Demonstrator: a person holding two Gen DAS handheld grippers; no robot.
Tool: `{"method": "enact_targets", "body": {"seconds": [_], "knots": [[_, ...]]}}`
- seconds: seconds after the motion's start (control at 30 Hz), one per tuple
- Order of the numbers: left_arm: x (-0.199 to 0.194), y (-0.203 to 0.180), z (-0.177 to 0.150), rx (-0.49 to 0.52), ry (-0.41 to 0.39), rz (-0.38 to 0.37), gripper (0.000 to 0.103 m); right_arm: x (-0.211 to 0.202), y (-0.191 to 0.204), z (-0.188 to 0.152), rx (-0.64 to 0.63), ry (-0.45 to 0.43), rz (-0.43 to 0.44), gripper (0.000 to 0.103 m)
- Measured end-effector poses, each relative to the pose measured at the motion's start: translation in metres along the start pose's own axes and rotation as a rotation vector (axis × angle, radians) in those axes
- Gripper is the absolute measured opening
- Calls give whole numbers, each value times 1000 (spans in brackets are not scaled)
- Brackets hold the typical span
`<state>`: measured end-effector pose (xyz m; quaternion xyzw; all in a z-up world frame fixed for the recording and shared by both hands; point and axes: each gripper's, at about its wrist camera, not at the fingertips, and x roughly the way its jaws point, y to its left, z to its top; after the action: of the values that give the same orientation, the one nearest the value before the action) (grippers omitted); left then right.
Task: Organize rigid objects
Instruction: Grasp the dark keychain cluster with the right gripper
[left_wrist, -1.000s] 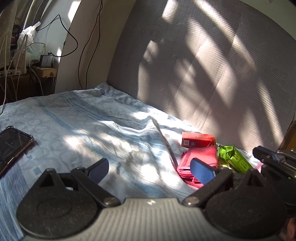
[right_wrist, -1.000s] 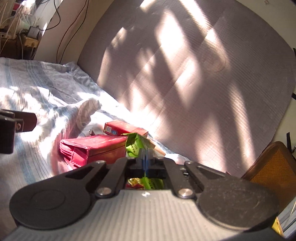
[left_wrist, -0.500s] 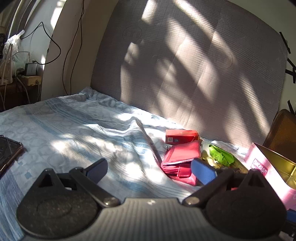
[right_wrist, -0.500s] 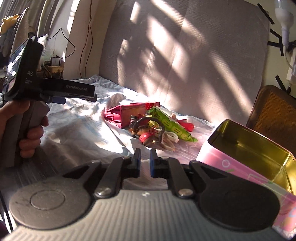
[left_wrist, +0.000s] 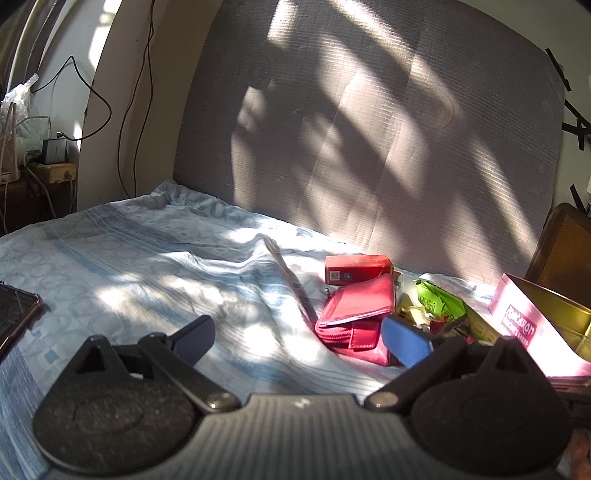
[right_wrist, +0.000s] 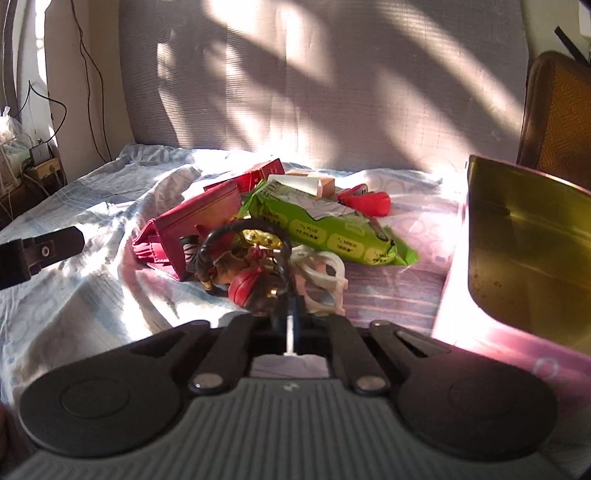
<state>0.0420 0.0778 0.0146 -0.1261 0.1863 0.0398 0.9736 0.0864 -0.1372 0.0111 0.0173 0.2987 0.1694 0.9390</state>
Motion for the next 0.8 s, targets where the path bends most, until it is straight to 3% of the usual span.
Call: {"method": "enact_targets", "body": {"seconds": [0.17, 0.3, 0.43, 0.53, 0.7, 0.73, 0.8], "knots": [[-1, -3, -1, 13, 4, -43, 93, -62, 11, -30, -54, -57, 23, 2], [4, -33, -2, 133, 23, -127, 86, -86, 2, -48, -71, -65, 24, 3], [14, -70, -1, 336, 15, -200, 82, -74, -8, -35, -20, -99, 22, 12], [22, -81, 1, 444, 20, -313, 68, -59, -4, -23, -22, -132, 50, 28], [43, -82, 1, 481, 66, -454, 56, -31, 7, -11, -111, -116, 50, 32], [48, -80, 0, 471, 75, -465, 49, -26, 9, -10, -124, -107, 49, 32], [60, -75, 0, 423, 124, -471, 50, -15, 11, -6, -149, -87, 34, 32]]}}
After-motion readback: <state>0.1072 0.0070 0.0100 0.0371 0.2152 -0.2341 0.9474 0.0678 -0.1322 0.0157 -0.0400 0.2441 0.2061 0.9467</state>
